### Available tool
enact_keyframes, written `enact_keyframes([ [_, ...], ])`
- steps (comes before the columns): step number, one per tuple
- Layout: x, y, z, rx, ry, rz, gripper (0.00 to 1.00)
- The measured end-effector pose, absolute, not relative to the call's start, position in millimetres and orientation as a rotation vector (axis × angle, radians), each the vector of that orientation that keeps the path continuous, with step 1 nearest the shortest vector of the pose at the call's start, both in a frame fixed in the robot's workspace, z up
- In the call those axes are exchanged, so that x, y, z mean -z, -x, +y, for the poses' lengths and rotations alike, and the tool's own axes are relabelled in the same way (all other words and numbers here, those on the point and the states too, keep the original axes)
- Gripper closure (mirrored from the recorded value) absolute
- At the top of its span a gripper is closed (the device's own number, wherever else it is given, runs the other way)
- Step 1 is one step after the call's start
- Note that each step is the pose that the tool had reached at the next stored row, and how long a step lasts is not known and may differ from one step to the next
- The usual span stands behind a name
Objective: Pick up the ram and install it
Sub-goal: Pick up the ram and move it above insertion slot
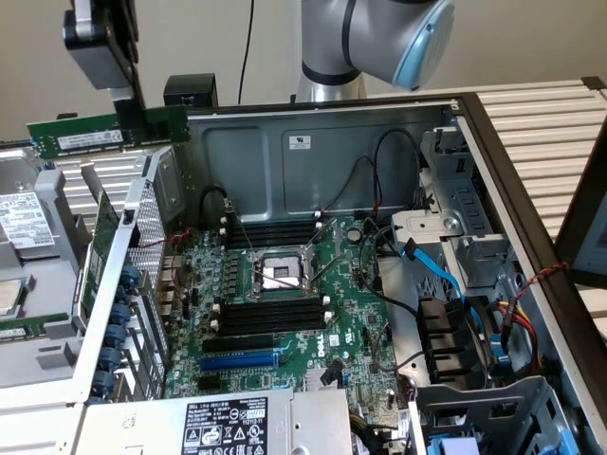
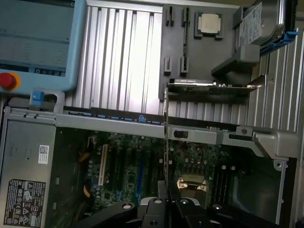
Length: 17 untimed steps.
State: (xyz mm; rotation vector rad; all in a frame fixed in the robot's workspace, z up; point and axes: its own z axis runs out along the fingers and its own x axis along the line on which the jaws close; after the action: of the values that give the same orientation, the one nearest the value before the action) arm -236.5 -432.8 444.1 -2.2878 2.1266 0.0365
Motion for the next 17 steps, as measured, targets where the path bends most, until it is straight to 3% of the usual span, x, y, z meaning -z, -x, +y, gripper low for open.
enact_keyframes([
  [17, -437, 181, -430, -0.027, 2.293, 2.132, 0.87],
])
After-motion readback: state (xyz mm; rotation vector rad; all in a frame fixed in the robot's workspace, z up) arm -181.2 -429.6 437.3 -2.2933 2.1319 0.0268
